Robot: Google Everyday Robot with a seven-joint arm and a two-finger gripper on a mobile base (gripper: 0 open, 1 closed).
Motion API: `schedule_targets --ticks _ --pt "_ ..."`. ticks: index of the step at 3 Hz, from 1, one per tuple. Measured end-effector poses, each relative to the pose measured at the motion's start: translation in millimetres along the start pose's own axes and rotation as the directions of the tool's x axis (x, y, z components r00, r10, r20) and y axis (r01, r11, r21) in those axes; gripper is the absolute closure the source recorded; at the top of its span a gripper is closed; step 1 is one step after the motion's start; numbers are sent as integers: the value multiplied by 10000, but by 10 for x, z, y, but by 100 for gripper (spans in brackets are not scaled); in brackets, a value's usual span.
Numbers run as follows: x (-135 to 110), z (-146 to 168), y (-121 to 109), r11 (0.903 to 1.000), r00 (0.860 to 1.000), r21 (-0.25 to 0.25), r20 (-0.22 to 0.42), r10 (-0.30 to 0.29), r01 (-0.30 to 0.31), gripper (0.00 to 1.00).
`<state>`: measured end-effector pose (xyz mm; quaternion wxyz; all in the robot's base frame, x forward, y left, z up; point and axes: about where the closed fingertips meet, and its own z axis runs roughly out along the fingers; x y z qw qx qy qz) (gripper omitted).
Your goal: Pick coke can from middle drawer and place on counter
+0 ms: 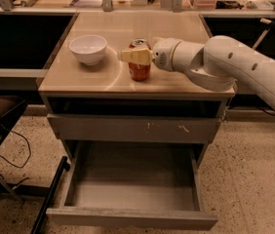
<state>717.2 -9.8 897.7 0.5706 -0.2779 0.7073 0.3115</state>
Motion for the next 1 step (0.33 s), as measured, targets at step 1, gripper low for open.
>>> schedule_targets --ticks 1 --pt "0 0 0 10000 10000 0 0 0 0 0"
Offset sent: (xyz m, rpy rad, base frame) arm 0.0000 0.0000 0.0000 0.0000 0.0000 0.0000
